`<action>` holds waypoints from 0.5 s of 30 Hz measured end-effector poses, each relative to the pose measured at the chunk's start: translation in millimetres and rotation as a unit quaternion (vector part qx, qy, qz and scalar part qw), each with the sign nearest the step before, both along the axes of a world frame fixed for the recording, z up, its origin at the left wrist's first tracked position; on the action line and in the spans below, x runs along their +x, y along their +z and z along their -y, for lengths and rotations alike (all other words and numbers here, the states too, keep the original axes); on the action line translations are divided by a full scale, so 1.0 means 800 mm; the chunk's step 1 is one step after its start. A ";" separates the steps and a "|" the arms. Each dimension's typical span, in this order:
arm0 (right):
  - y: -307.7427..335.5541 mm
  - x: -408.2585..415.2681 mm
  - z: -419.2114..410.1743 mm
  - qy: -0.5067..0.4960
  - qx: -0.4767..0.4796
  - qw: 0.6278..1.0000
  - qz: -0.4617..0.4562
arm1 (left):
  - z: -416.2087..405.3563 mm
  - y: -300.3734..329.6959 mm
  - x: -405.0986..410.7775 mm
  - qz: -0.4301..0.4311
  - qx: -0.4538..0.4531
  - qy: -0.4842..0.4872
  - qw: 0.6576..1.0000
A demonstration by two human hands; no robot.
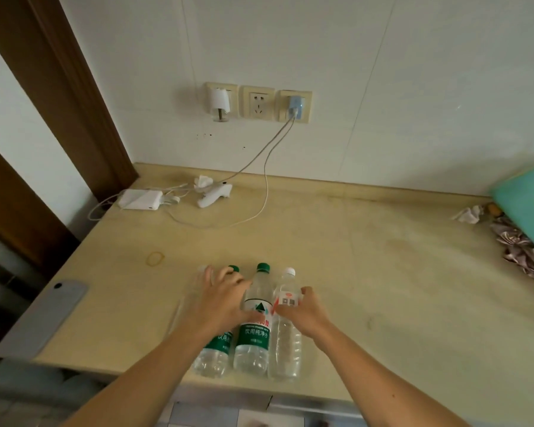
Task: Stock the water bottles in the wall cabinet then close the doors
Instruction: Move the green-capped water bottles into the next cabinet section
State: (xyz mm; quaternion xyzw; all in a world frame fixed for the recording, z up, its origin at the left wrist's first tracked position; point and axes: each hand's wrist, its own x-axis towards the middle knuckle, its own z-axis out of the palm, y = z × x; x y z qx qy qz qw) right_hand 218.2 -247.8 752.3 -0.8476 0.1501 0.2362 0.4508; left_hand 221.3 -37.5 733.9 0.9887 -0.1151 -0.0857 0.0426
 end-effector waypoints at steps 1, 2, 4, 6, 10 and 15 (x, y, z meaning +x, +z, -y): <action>0.000 0.001 0.003 -0.007 0.002 1.000 0.001 | 0.010 0.003 -0.001 0.012 0.015 -0.007 1.000; 0.000 0.003 0.008 -0.013 0.003 1.000 0.000 | 0.020 0.006 -0.002 0.024 0.030 -0.016 0.999; 0.001 0.005 0.018 -0.023 -0.001 1.000 -0.002 | 0.039 0.007 -0.004 0.027 0.042 -0.030 0.998; 0.002 0.006 0.027 -0.032 -0.008 0.999 -0.001 | 0.056 0.004 -0.004 0.010 0.015 -0.031 0.999; 0.000 0.007 0.044 -0.048 -0.012 0.999 0.002 | 0.075 -0.003 0.001 -0.034 -0.128 0.010 0.991; -0.001 0.014 0.057 -0.035 -0.003 0.999 -0.021 | 0.084 -0.002 0.019 -0.118 -0.292 0.105 0.943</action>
